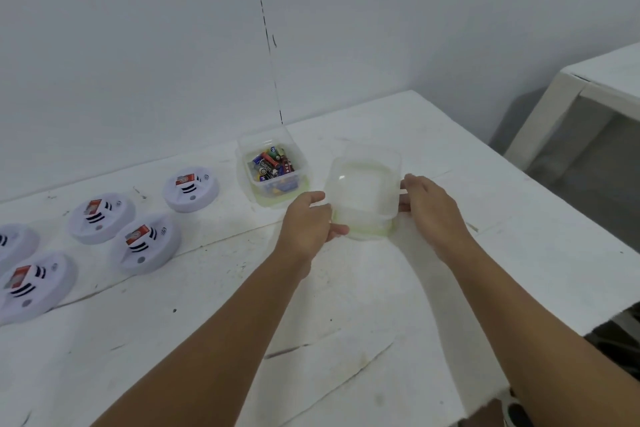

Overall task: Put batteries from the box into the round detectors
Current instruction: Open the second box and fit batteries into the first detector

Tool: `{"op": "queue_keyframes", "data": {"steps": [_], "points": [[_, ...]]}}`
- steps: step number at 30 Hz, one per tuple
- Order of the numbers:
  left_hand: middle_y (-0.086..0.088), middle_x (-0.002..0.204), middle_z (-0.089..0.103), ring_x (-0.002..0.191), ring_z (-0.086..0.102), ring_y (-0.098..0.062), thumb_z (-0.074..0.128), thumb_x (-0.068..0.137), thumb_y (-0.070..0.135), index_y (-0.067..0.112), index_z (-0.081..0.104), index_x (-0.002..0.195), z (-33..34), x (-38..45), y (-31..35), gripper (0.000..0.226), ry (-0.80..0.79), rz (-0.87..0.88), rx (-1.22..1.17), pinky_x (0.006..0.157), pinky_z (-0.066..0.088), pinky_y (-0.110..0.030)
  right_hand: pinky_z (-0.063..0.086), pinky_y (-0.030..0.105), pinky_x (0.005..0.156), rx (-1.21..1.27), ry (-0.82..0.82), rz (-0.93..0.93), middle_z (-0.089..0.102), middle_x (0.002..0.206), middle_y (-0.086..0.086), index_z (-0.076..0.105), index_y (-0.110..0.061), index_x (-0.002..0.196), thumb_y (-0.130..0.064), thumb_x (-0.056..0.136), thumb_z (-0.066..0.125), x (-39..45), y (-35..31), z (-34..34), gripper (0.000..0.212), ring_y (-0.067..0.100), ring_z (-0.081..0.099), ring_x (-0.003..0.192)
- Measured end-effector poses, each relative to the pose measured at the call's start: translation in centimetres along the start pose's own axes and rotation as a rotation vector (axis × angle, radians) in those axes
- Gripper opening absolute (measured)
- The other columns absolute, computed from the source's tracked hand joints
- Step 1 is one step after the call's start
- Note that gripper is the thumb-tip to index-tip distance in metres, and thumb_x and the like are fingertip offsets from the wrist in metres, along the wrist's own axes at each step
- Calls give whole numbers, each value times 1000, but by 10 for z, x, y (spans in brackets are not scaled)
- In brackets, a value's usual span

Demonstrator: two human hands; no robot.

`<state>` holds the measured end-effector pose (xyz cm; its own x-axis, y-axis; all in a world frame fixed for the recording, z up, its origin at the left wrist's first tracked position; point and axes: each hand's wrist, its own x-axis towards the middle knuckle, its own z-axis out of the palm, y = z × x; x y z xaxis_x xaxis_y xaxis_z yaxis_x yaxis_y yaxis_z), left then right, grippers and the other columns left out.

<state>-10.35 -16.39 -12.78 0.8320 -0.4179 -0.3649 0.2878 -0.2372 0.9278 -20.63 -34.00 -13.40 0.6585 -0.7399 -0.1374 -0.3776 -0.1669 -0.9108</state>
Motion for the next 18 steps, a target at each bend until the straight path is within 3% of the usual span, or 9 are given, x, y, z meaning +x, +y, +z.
{"op": "queue_keyframes", "data": {"steps": [4,7,9,11,13,15,16,18], "points": [[-4,123,68,81,79,-18,43,105,10,13,48,147,14,3,5,42,-26,-16,-53,63,50,-22,42,37,80,-21,-82,-23,63,116,-5,58,-29,121,-58,104,33,18,-15,3,42,17,58,105],[5,119,65,88,79,-22,38,105,10,14,46,148,25,6,9,43,-35,-26,-95,62,46,-22,43,40,90,-18,-128,-30,56,129,-2,48,-33,134,-60,104,31,37,-22,12,44,22,54,115],[1,127,64,90,79,-20,37,104,13,16,41,153,33,13,10,49,-42,-30,-95,65,46,-23,43,47,104,-22,-128,-36,56,138,1,43,-34,140,-61,102,30,50,-25,19,49,25,53,122],[-3,132,65,92,78,-19,36,102,15,19,38,156,39,18,12,55,-45,-25,-88,68,46,-24,42,44,103,-11,-128,-46,55,144,4,38,-32,149,-60,103,31,62,-27,27,54,26,52,126],[-1,122,72,96,78,-20,34,100,14,21,37,157,45,23,14,57,-20,-31,-81,71,46,-25,40,40,97,10,-137,-62,54,145,6,34,-30,153,-60,105,31,72,-29,32,57,26,52,125],[6,97,76,100,77,-22,33,100,11,22,33,158,50,26,18,60,8,-31,-94,77,47,-28,40,40,97,31,-138,-60,55,145,7,33,-29,154,-61,105,31,82,-32,34,58,24,53,122],[6,94,74,101,76,-23,32,101,10,22,30,160,52,26,21,61,18,-31,-101,79,47,-29,42,42,99,36,-138,-54,55,145,6,32,-29,154,-61,104,31,87,-32,35,59,25,53,123],[-2,124,64,96,77,-21,31,102,10,21,25,162,55,27,26,61,21,-21,-115,77,48,-28,43,45,105,40,-138,-44,55,146,6,32,-30,153,-62,103,32,96,-34,36,59,26,53,127]]}}
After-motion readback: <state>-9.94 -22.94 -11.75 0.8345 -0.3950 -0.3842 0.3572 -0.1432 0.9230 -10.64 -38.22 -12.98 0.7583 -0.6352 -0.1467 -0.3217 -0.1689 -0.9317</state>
